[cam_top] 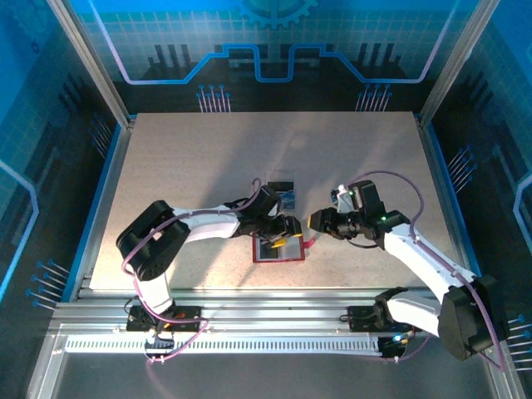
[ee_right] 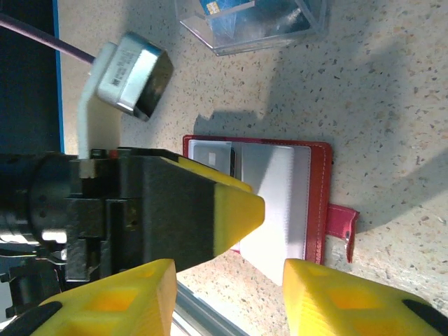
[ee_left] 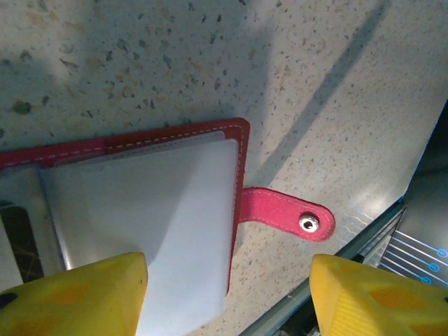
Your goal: Take the credit cards out of the card holder
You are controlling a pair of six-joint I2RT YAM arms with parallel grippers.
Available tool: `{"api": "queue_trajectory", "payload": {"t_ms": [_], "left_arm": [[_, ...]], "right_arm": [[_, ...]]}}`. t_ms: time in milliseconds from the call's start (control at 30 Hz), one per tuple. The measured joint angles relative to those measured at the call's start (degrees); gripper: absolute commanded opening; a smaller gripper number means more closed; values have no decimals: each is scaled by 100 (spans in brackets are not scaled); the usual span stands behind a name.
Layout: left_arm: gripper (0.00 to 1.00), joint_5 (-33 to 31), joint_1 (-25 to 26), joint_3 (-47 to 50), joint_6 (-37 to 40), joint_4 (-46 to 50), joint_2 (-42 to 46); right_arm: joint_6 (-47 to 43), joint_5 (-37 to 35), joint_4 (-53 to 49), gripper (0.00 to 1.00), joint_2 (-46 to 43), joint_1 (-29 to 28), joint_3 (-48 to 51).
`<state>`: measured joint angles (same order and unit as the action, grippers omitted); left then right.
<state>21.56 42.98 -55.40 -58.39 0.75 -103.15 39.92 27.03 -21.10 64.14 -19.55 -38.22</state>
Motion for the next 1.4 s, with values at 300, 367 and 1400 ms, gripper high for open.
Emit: {"api": "queue_trajectory", "payload": {"t_ms": [300, 367, 1400], "left_arm": [[65, 70, 70, -179, -2, -22, -192], [65, 83, 70, -179, -2, -22, -192], [65, 11, -321, 68, 52, 101, 688]], "right_arm": [[-55, 0, -105, 48, -83, 63, 4], [-57, 2, -125, 48, -83, 74, 4], [208, 212, 470, 48, 629, -125, 87]]}}
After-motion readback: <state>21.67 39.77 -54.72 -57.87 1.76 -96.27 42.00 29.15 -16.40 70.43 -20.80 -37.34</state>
